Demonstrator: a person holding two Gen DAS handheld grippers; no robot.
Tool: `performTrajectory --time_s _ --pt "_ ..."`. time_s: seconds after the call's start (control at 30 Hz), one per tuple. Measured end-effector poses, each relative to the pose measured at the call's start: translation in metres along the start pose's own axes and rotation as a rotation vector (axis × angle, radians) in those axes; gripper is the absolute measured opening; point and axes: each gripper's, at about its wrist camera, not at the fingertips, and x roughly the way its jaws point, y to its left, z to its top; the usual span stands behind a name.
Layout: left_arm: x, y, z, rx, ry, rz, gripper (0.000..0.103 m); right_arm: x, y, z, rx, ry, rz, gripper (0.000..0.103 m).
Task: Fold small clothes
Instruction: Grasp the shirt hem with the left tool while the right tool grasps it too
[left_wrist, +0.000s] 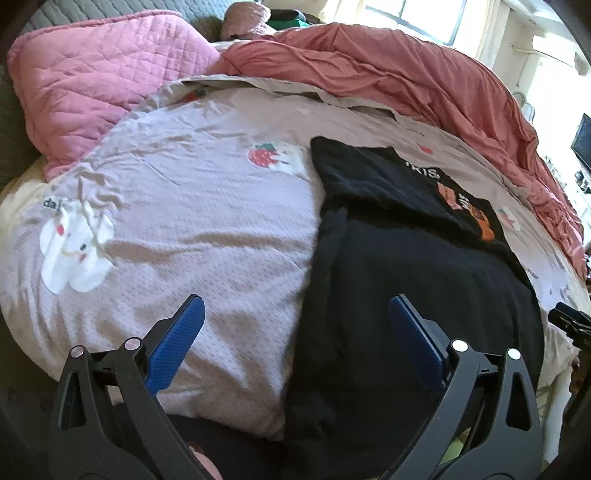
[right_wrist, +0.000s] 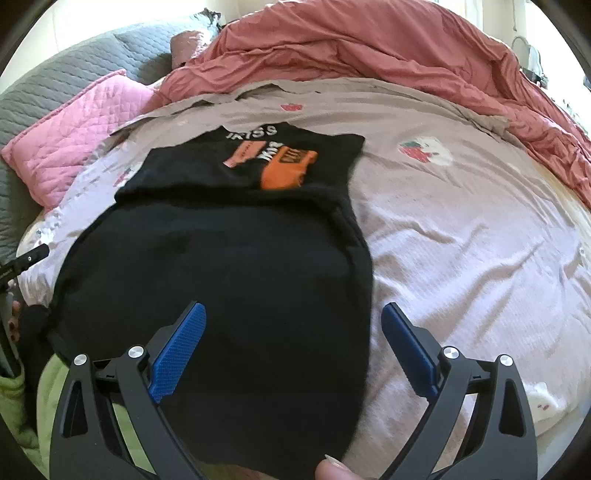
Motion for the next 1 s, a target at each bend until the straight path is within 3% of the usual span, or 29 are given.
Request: performTrajectory --time_s 0.3,0.47,0.67,0.7,0.8,1.0 --pt "0.008 -0.023 -0.023 0.065 0.058 -0.038 0.093 -0.008 -0.019 -0.021 0.009 0.034 -0.029 0.095" --pt "0.012 -0.021 -0.034 0.053 0.091 -0.054 0.078 -0.009 -0.021 -0.042 0.009 0.092 -0.009 0.094" --pt "0.021 -0.009 -0.041 0.001 0.131 -0.062 0.05 -0.01 -0.021 -0.056 0.014 0.133 0.026 0.066" --pt "0.021 -0.009 -0.042 0.002 0.13 -0.06 0.048 -0.009 -0.021 -0.056 0.016 0.137 0.031 0.056" --pt "0.021 -0.008 -0.044 0.004 0.133 -0.052 0.035 -0.004 -0.021 -0.058 0.027 0.151 0.041 0.04" --pt "0.021 -0.007 -0.044 0.008 0.135 -0.056 0.031 -0.003 -0.023 -0.052 0.035 0.119 0.022 0.037"
